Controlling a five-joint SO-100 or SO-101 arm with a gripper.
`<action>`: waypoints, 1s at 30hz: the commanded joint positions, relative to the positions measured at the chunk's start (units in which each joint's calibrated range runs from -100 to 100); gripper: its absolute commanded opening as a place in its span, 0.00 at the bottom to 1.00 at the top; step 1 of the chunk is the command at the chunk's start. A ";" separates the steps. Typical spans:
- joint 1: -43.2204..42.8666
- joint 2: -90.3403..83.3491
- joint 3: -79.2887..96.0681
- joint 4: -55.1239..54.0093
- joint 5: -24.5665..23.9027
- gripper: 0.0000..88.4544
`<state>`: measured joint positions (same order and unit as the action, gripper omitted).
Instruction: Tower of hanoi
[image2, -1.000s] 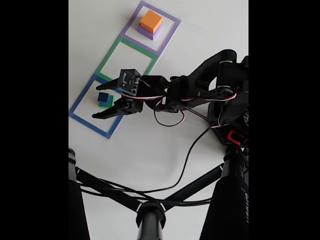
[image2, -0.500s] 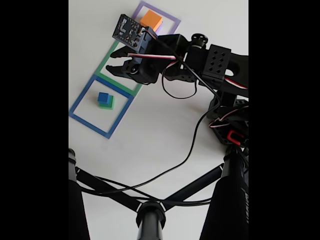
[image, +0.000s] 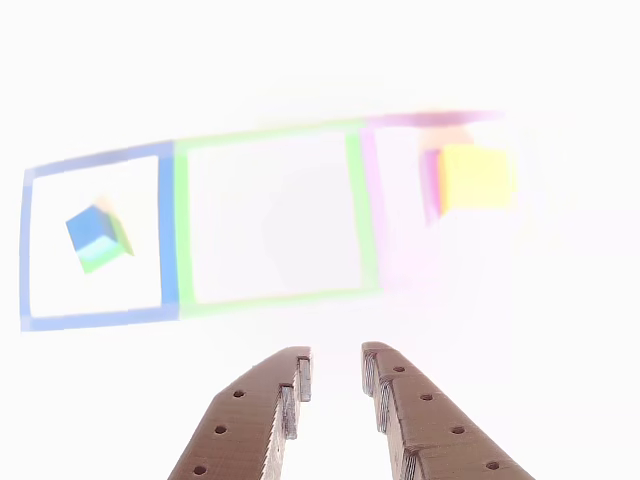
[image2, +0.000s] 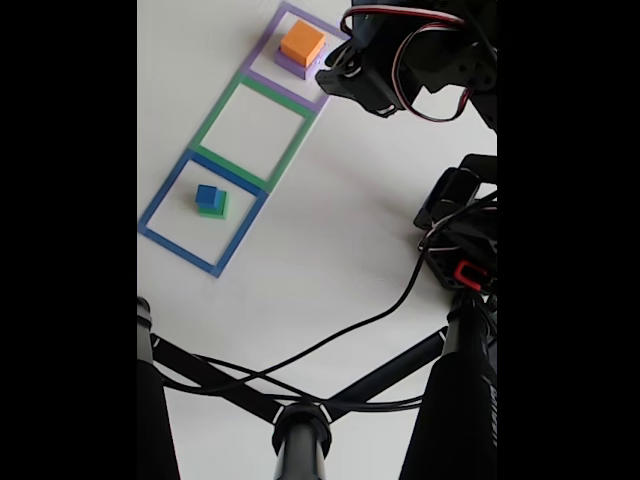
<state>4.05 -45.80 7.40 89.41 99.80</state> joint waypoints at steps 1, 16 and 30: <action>5.15 -3.90 -4.67 3.31 0.20 0.02; 27.30 -12.21 7.42 -1.15 0.20 0.26; 26.34 -10.60 42.78 -46.17 0.20 0.52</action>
<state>31.89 -57.28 43.26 57.30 100.00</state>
